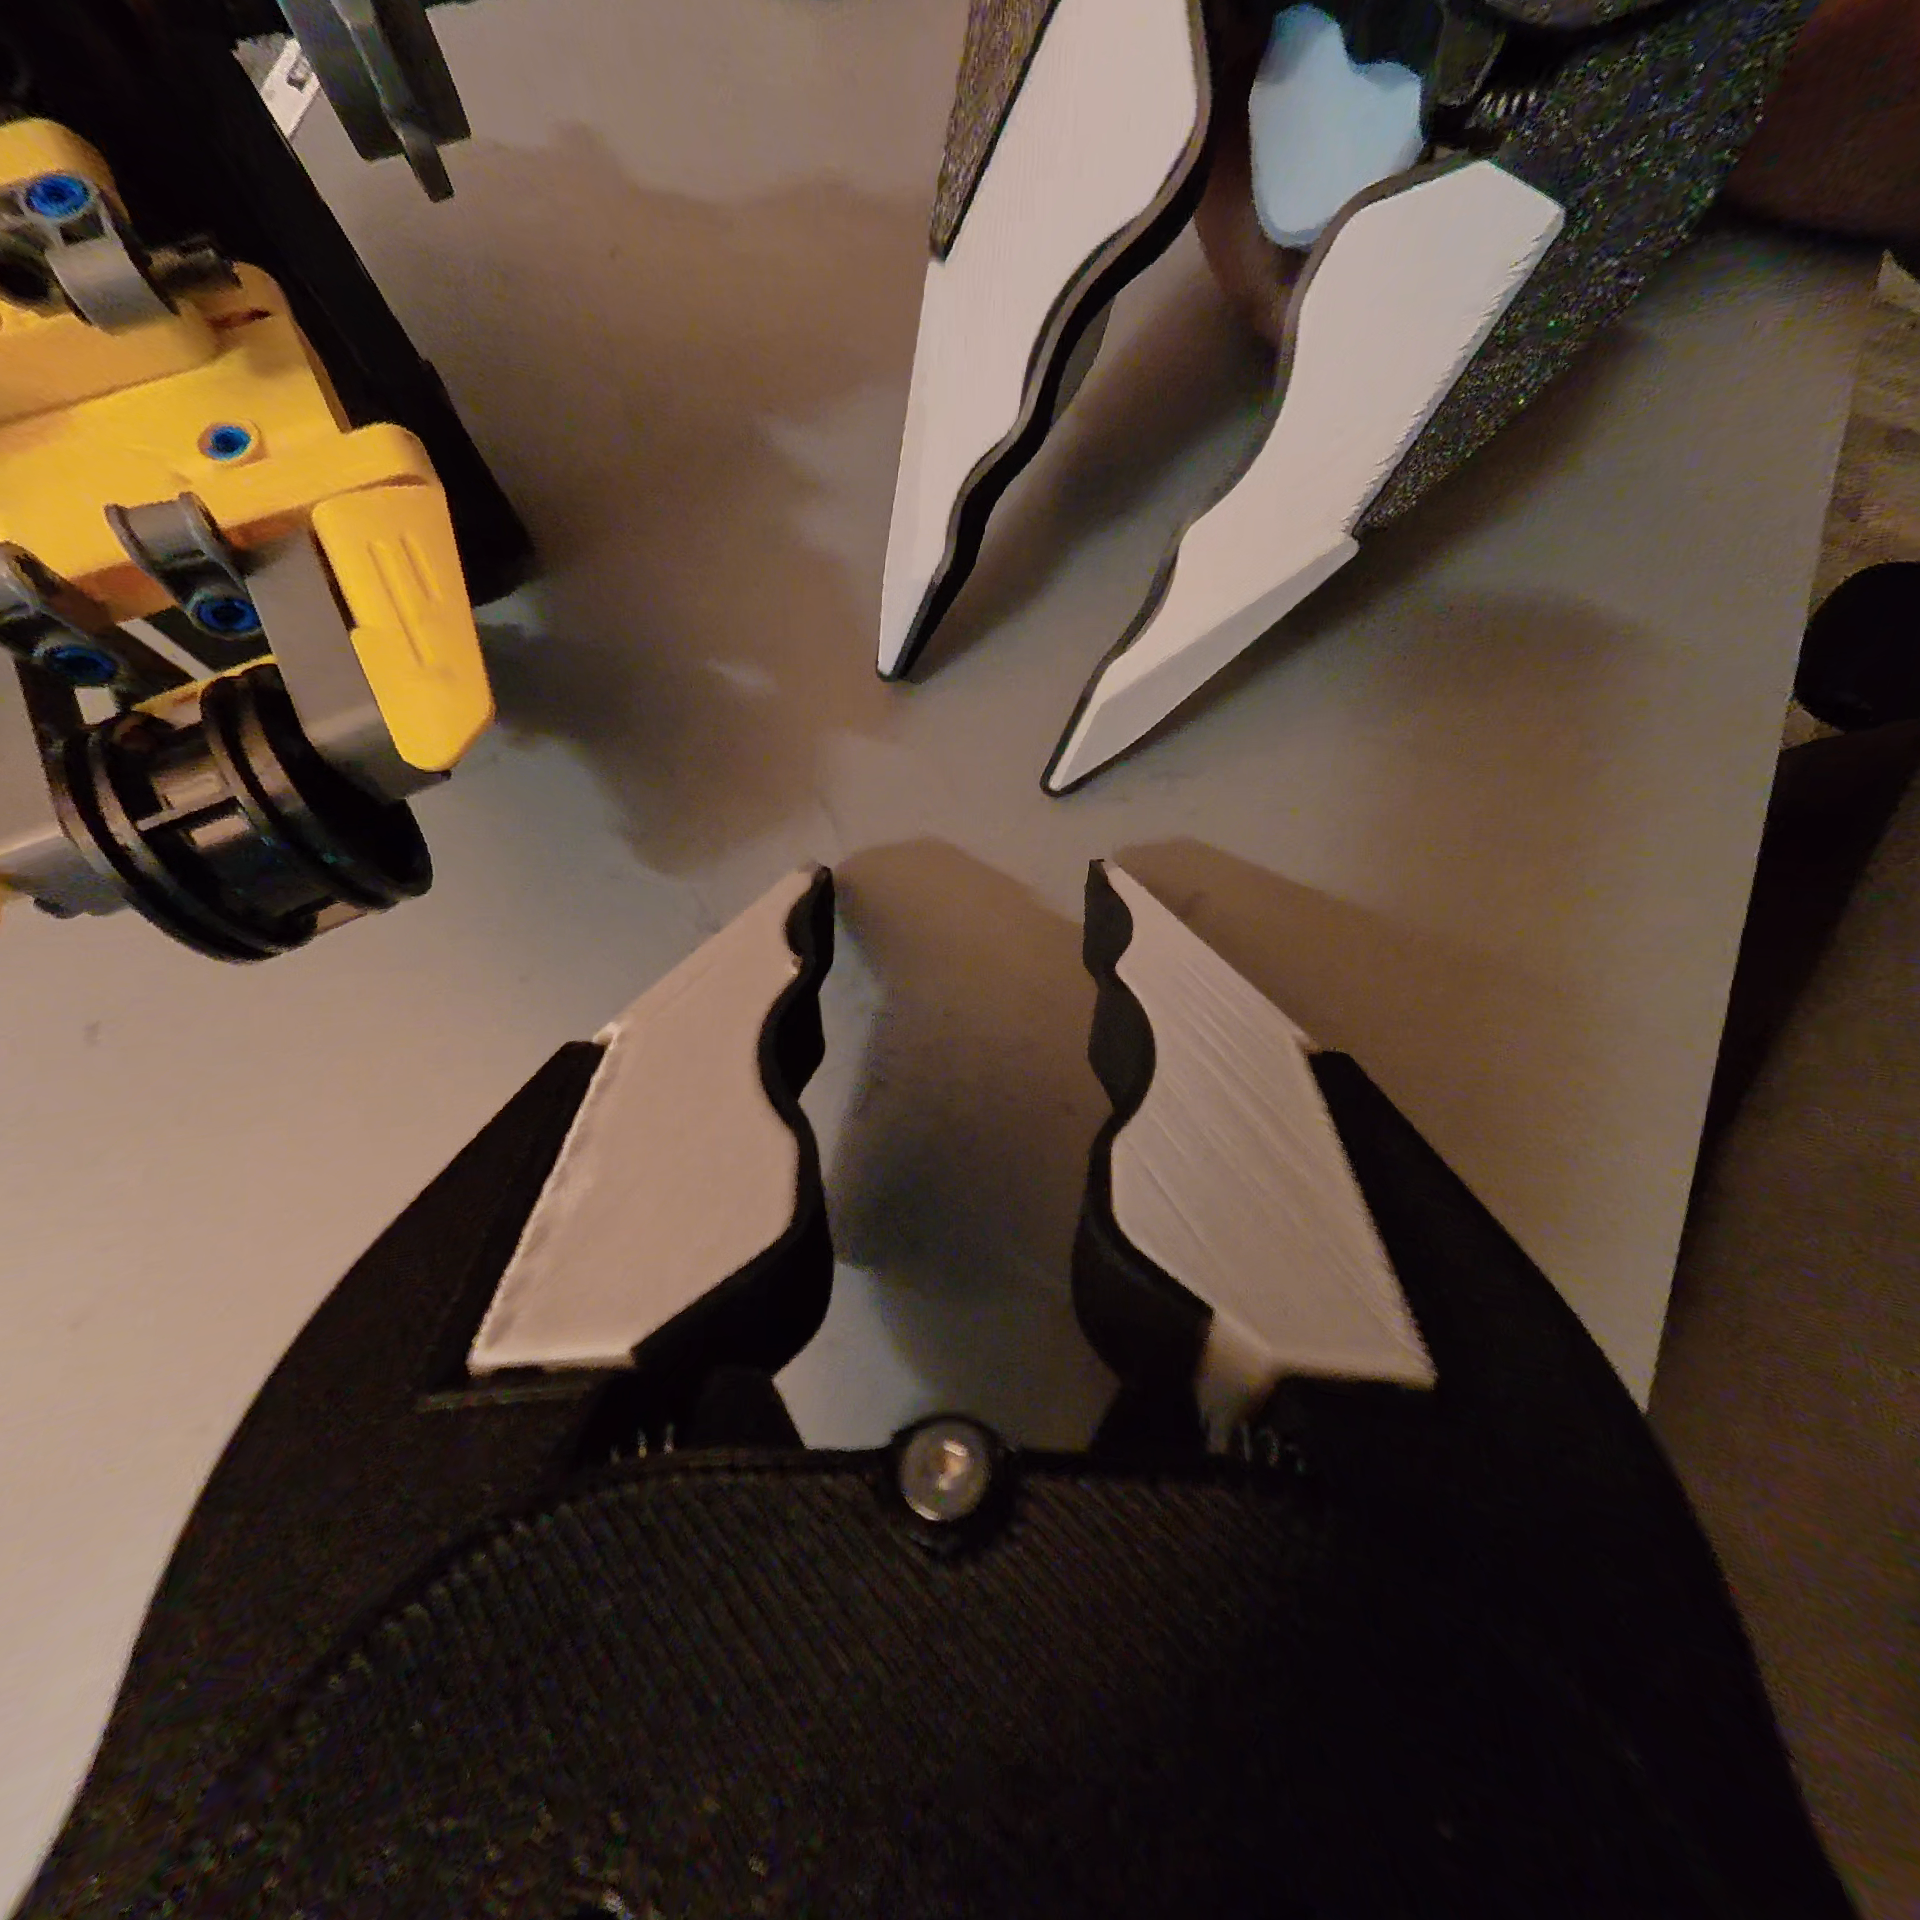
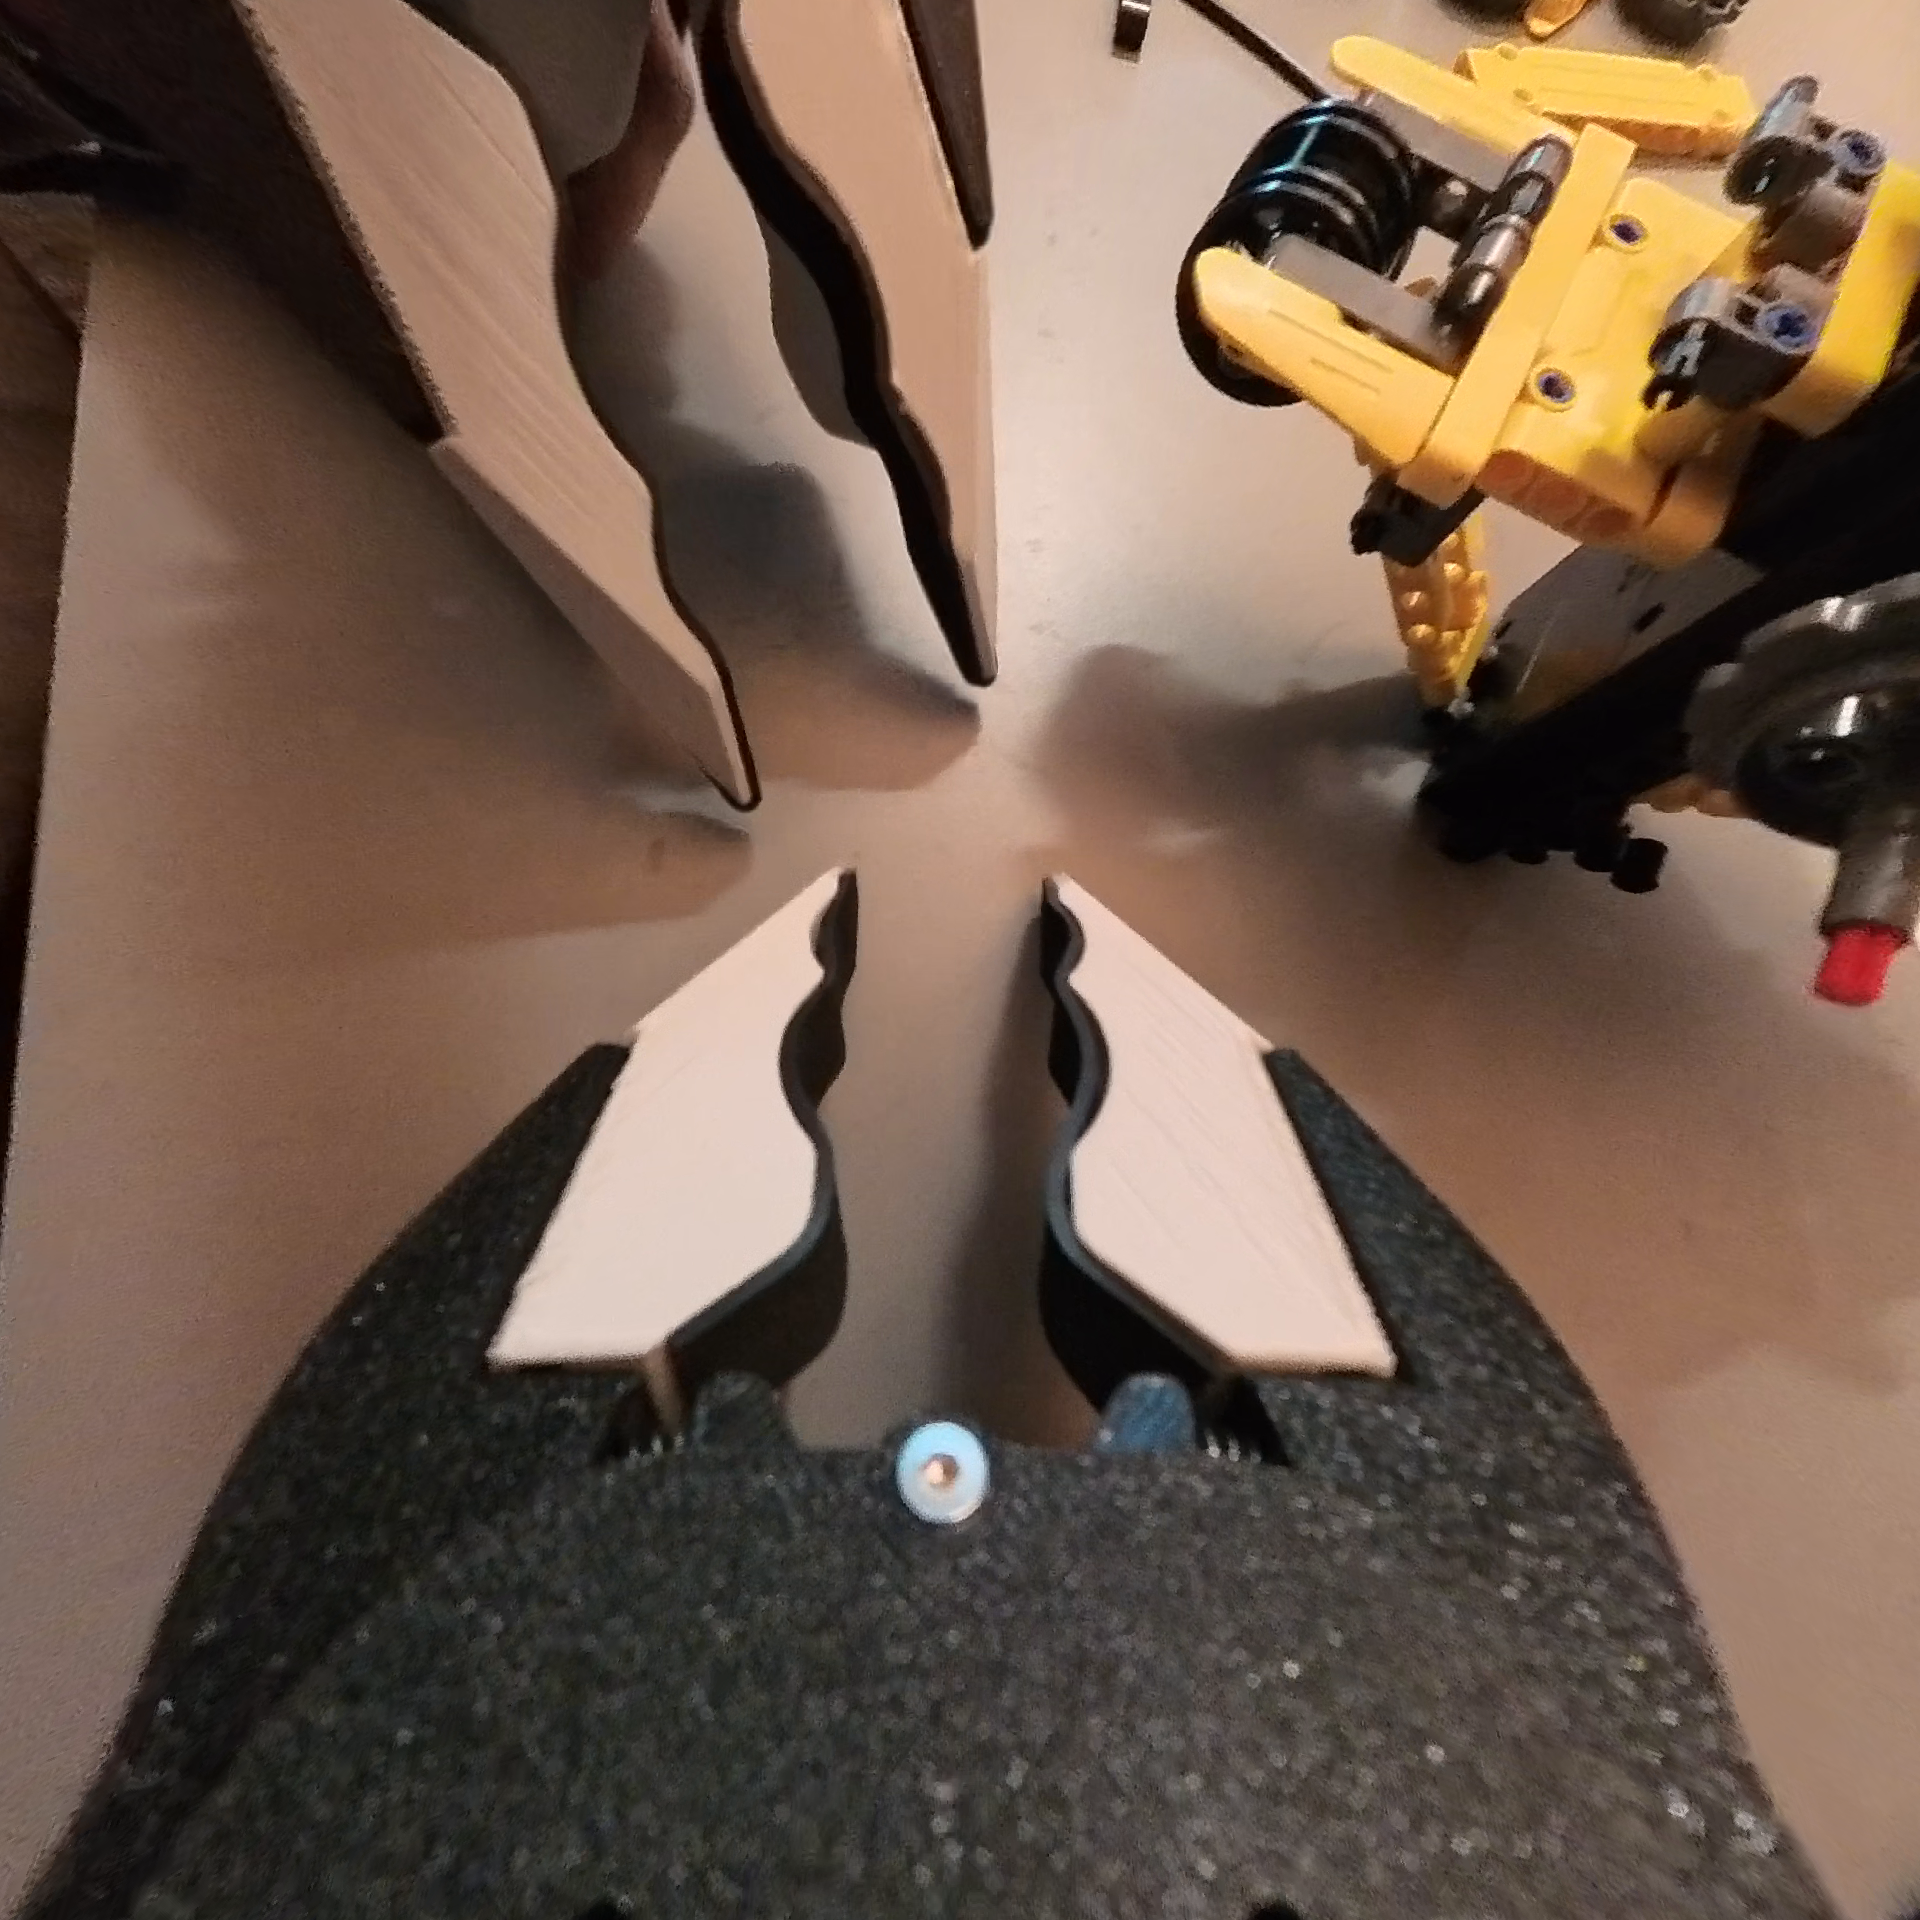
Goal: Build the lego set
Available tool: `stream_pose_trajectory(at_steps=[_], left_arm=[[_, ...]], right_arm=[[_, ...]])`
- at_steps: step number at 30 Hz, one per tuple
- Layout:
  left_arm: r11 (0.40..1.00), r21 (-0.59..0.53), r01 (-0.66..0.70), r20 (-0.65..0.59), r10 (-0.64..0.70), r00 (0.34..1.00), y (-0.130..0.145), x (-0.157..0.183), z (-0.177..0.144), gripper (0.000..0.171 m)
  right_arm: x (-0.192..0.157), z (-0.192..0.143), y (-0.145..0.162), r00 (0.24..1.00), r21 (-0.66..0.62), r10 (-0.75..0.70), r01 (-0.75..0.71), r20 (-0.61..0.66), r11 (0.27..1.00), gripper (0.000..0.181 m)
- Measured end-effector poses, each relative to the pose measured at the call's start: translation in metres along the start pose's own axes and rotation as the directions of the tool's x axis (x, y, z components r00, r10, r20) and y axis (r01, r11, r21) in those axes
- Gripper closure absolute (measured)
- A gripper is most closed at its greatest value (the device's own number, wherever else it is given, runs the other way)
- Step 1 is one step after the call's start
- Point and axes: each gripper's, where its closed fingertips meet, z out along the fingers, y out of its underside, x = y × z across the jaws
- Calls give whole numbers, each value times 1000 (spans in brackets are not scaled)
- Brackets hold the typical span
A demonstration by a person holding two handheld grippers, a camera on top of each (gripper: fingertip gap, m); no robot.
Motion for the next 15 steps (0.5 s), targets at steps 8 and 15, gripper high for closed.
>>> stream_pose_trajectory(at_steps=[8, 15], left_arm=[[1000, -17, -11, 8, 11, 1000, 2, 0, 2, 125], [999, -31, -23, 17, 24, 1000, 4, 0, 3, 125]], right_arm=[[3, 0, 0, 999, -2, -22, 22, -29, 1000, 145], [4, 0, -1, 999, -2, -16, 16, -32, 1000, 143]])
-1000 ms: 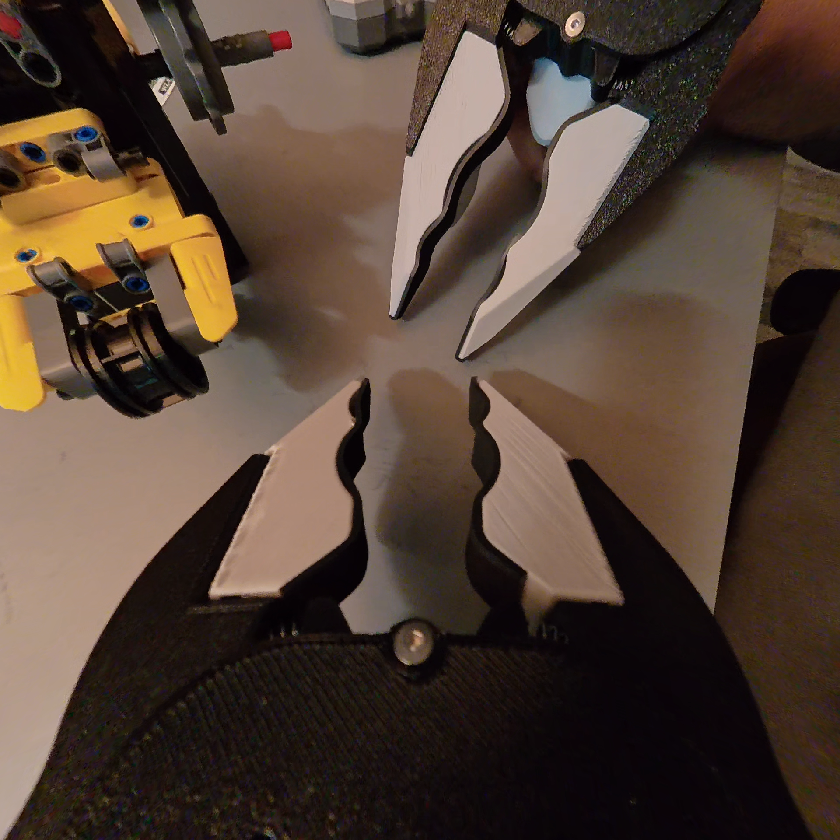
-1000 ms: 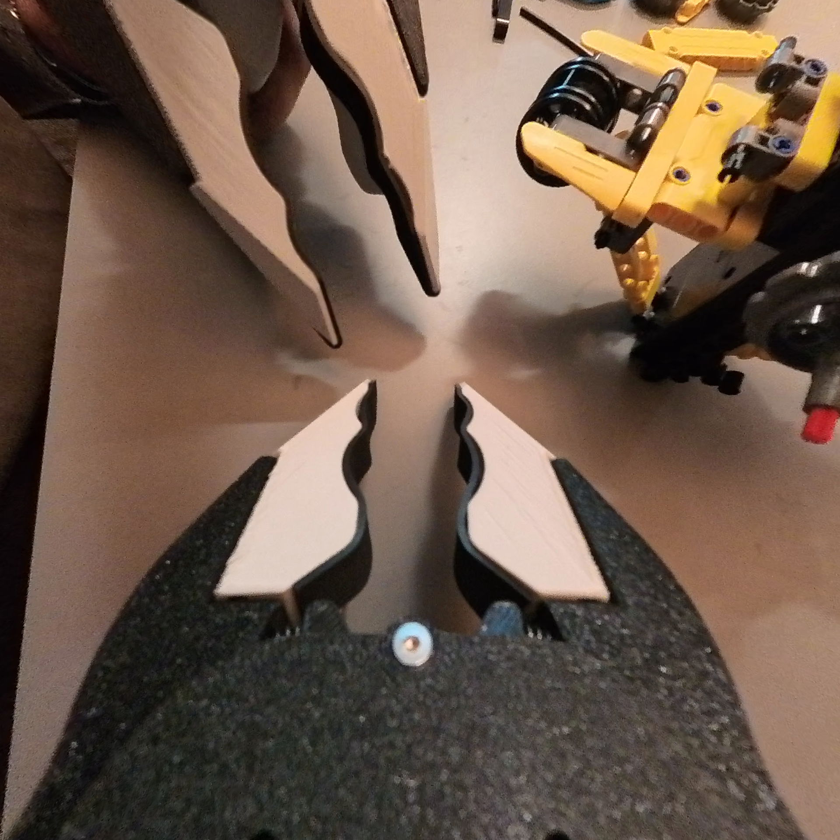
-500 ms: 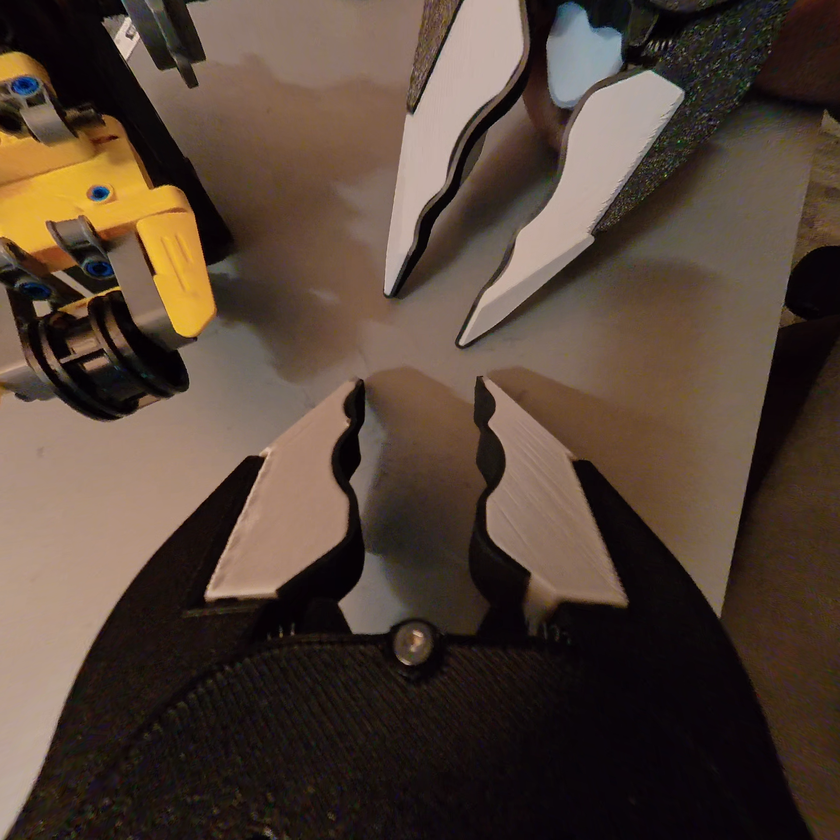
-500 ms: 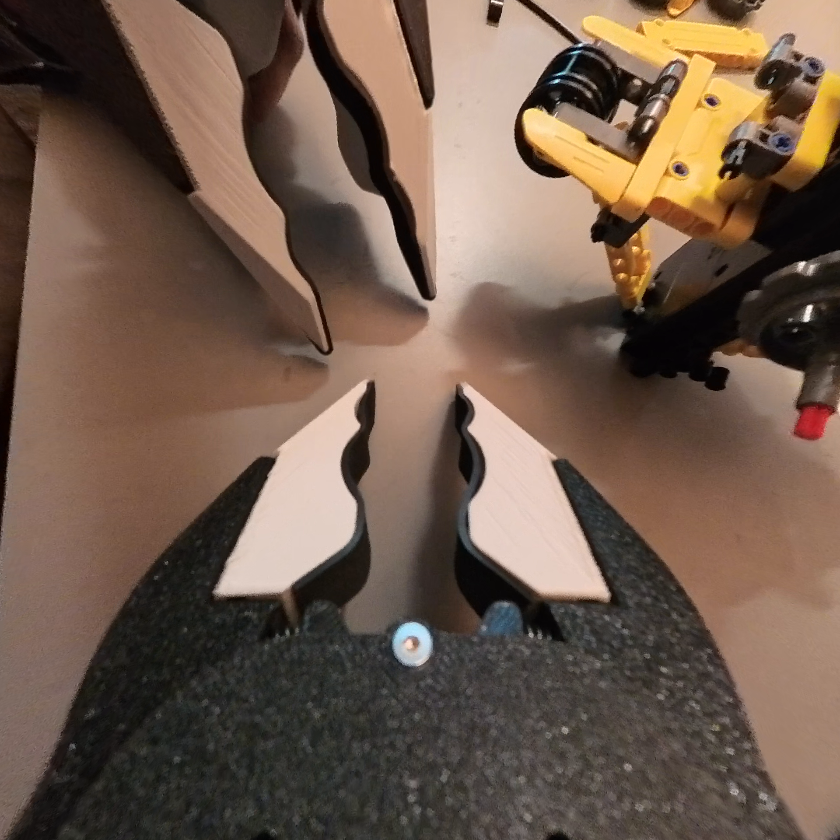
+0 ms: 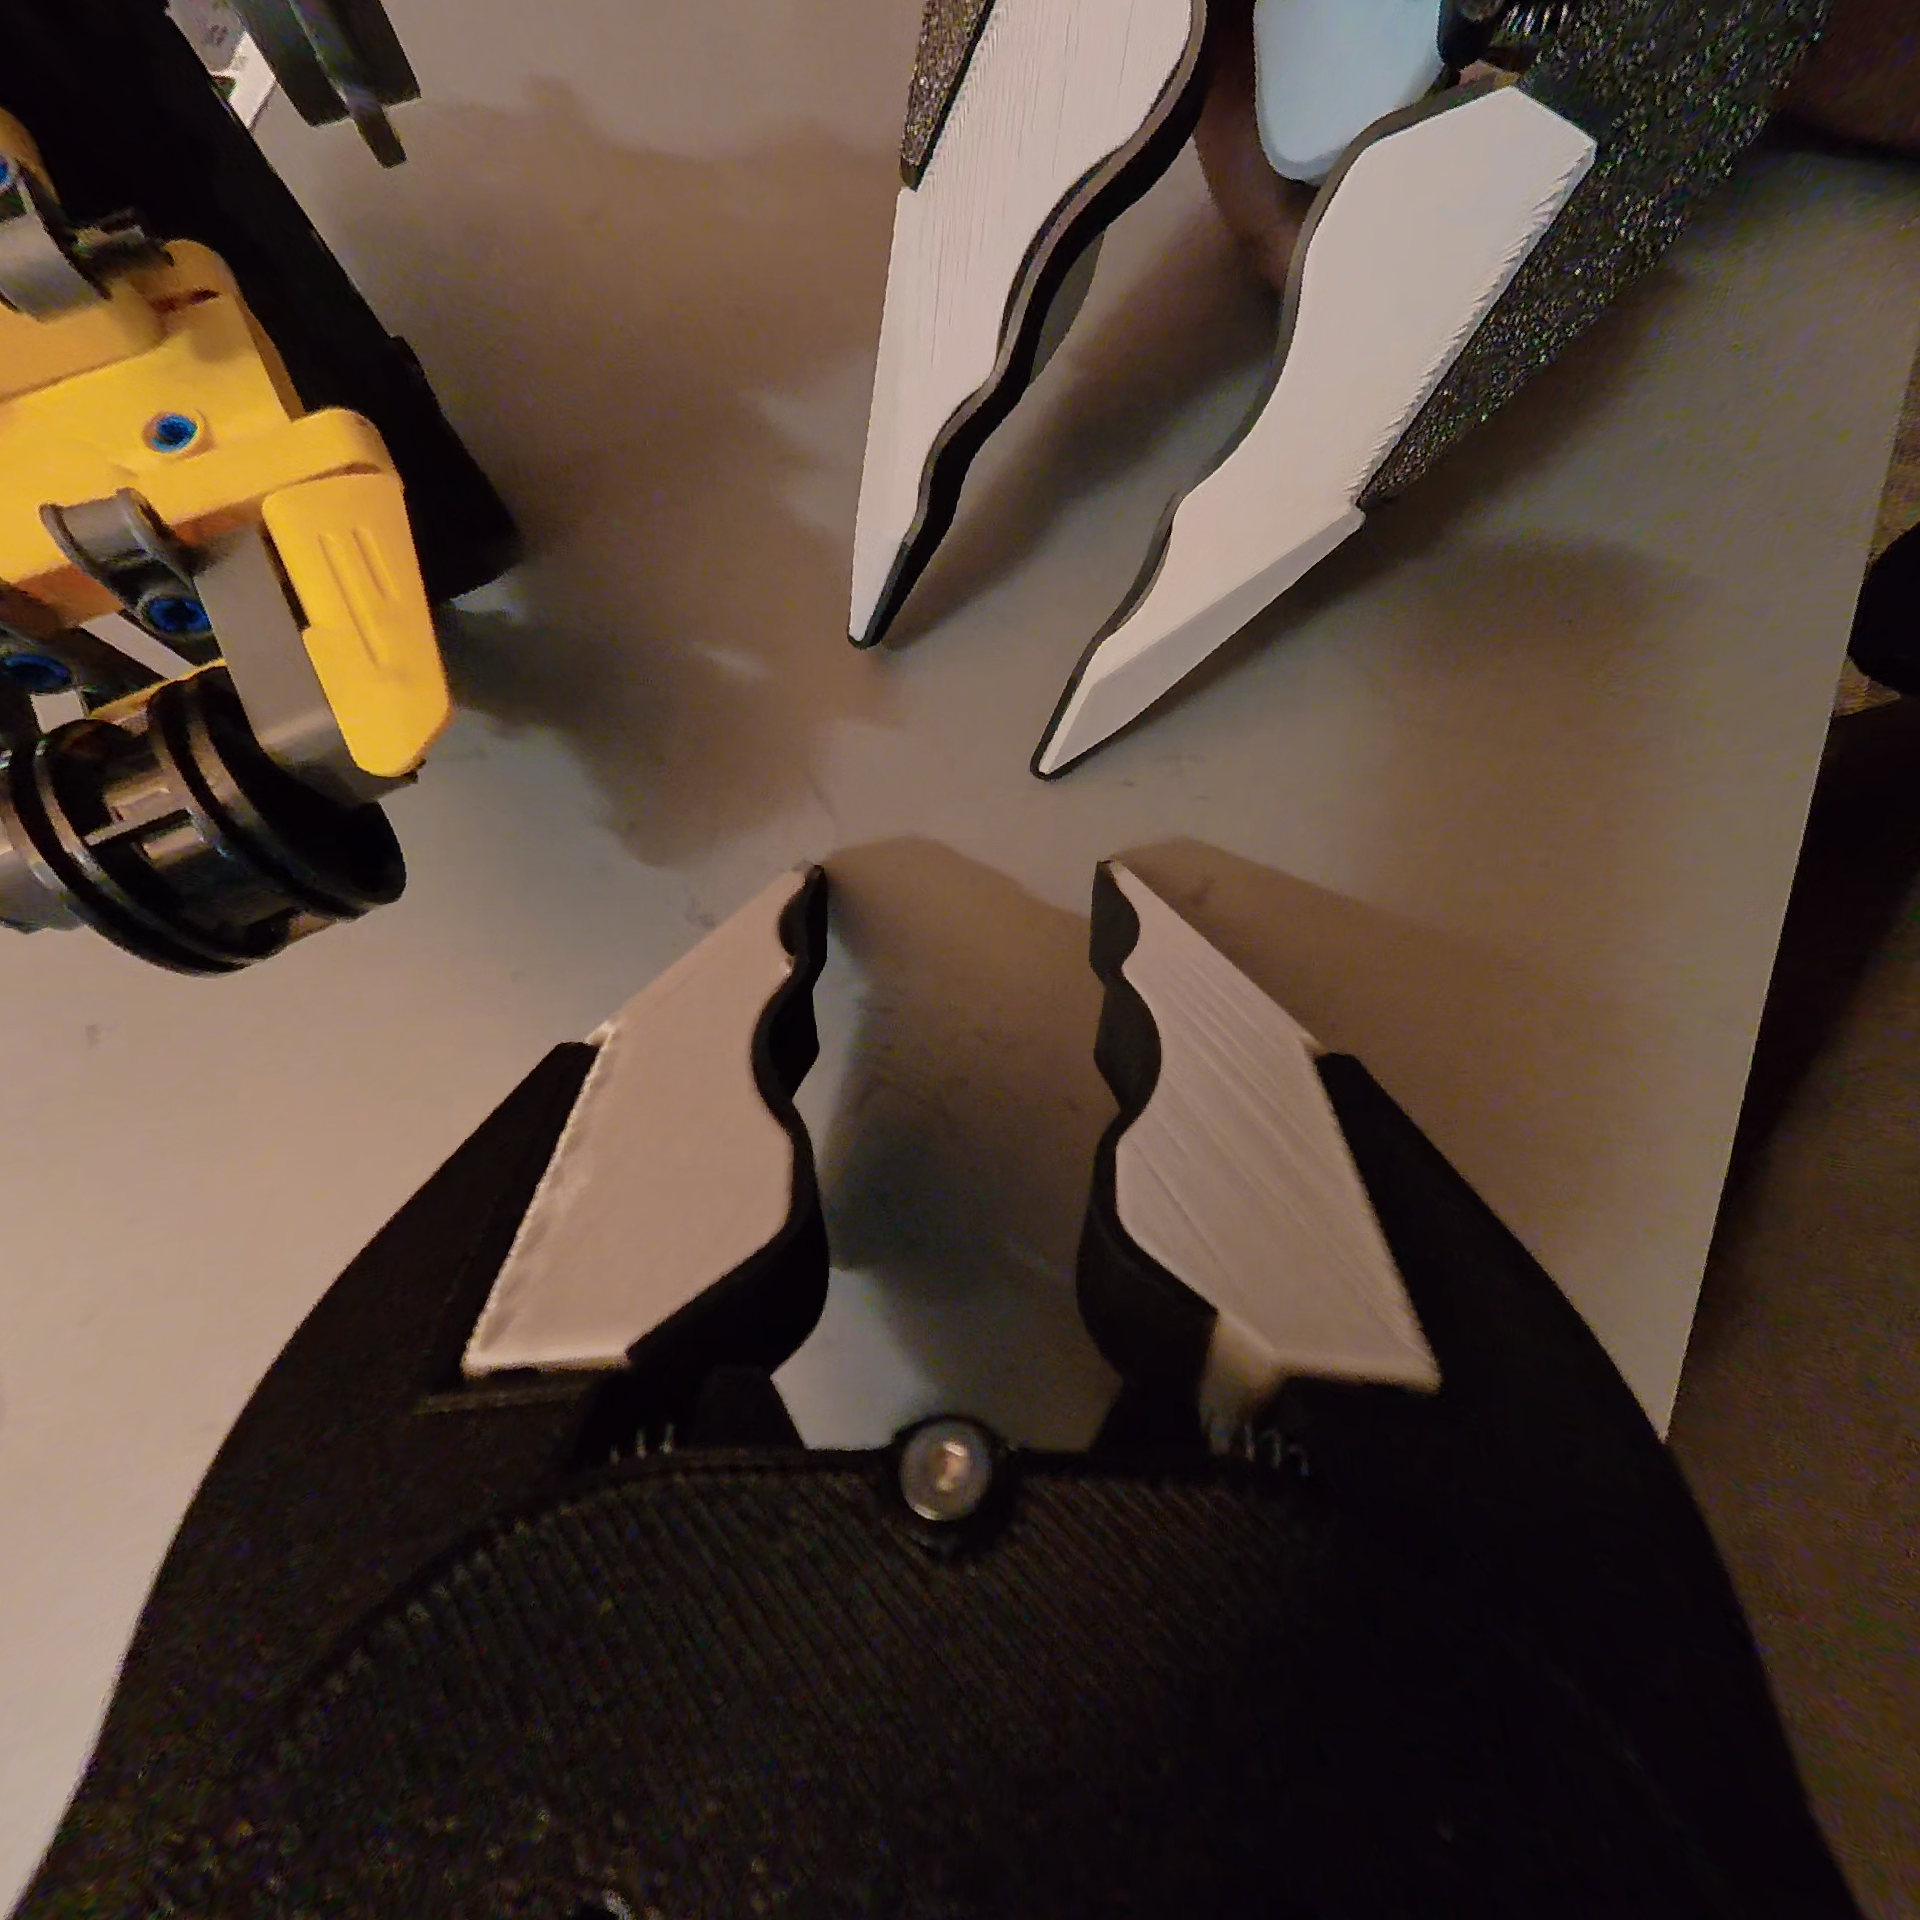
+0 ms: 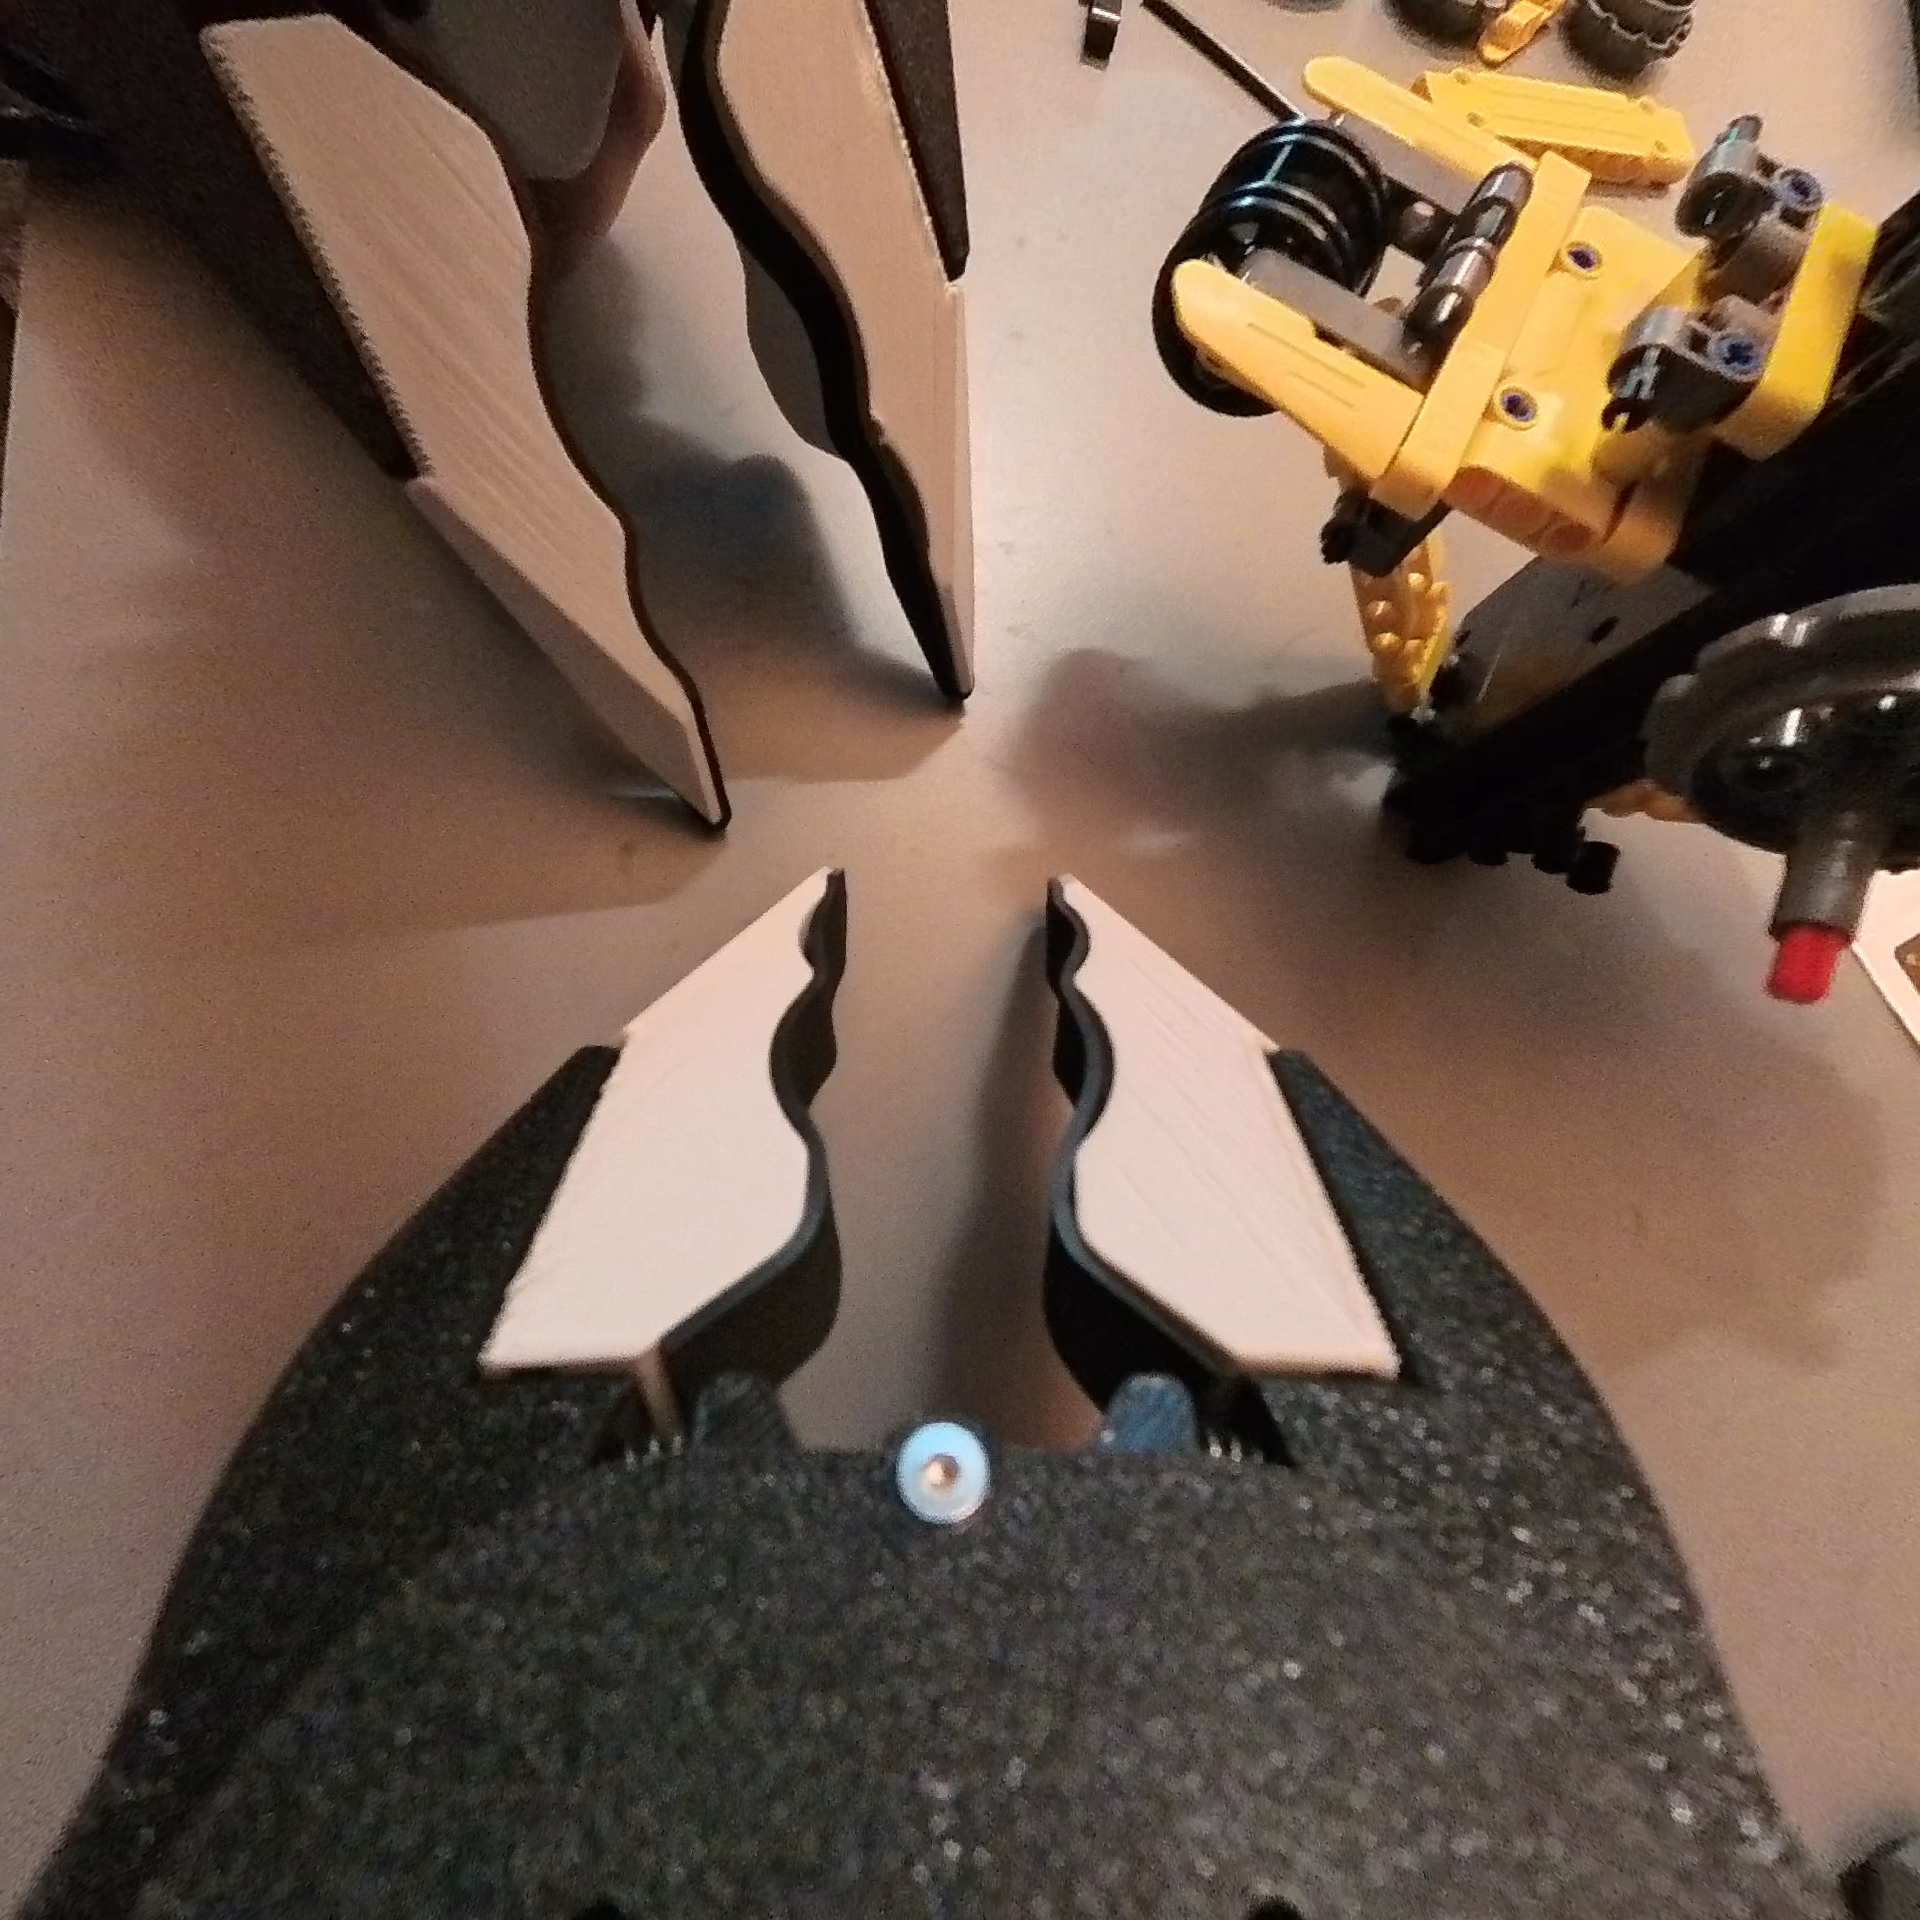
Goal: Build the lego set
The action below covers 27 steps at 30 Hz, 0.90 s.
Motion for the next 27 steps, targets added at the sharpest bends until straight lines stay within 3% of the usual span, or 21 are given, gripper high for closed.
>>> stream_pose_trajectory(at_steps=[11, 14, 17, 20, 22, 24, 27], left_arm=[[1000, 18, 0, 10, 0, 1000, -2, -1, -2, 122], [993, 114, 40, 49, -45, 998, -12, -12, -18, 110], [977, 164, 140, 156, -165, 974, -11, -48, -50, 98], [937, 259, 236, 238, -299, 924, -4, -90, -83, 83], [916, 207, 344, 288, -393, 873, 21, -116, -83, 67], [895, 52, 443, 329, -434, 839, 53, -122, -67, 58], [917, 22, 398, 386, -375, 843, 58, -122, -53, 54]], right_arm=[[14, -8, -6, 998, 52, 29, -26, -58, 998, 143], [48, -31, -13, 974, 144, 146, -122, -171, 982, 139], [95, -58, 2, 890, 202, 304, -247, -341, 948, 123], [113, -65, 25, 817, 222, 463, -409, -344, 885, 102], [115, -60, 39, 795, 186, 498, -462, -345, 867, 94], [114, -54, 49, 795, 124, 475, -465, -377, 877, 89], [105, -39, 57, 809, 41, 445, -467, -383, 883, 75]])
